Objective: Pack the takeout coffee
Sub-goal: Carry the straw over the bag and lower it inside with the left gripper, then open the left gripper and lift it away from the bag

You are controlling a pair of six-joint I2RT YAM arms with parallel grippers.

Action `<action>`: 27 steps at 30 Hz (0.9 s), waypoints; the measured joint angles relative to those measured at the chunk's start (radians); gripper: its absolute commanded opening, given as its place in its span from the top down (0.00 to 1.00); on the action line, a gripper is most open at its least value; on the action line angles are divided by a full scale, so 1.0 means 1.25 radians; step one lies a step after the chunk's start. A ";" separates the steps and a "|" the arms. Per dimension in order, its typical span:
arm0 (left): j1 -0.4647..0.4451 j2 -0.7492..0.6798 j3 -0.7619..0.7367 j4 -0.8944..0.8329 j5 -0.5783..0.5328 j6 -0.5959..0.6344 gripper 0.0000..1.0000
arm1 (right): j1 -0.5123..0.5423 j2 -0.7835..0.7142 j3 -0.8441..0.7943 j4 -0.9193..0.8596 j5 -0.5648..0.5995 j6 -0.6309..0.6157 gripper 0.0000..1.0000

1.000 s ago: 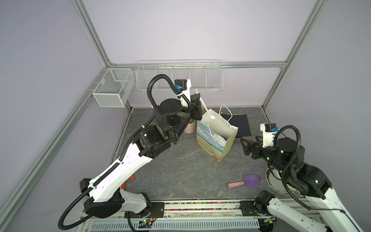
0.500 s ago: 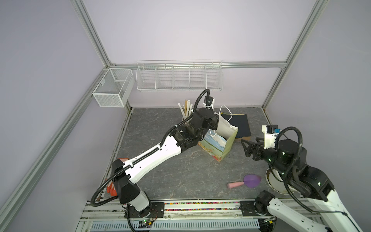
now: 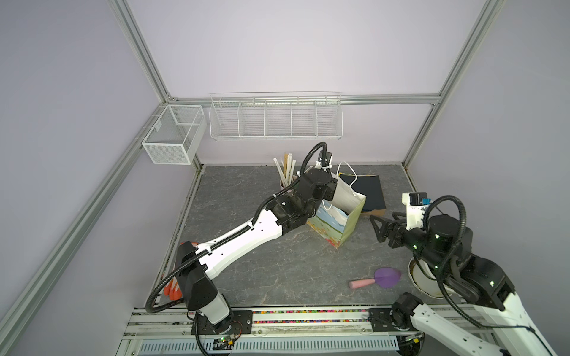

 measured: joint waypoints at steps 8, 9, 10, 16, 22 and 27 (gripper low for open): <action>0.000 0.024 0.017 -0.018 0.006 0.028 0.41 | 0.000 0.003 0.000 0.000 -0.009 0.000 0.12; 0.000 0.023 0.028 -0.021 0.005 0.036 0.39 | 0.000 0.004 0.000 0.000 -0.009 0.000 0.12; 0.000 0.022 0.038 -0.021 0.005 0.042 0.37 | 0.000 0.005 0.000 0.000 -0.010 0.000 0.12; 0.004 0.002 0.077 -0.032 -0.003 0.065 0.25 | 0.000 0.022 0.005 -0.007 0.012 0.002 0.12; 0.033 -0.030 0.177 -0.128 -0.012 0.048 0.15 | -0.019 0.117 0.070 -0.032 0.078 0.005 0.12; 0.079 -0.120 0.182 -0.229 -0.020 0.001 0.11 | -0.117 0.187 0.094 -0.030 0.075 0.030 0.12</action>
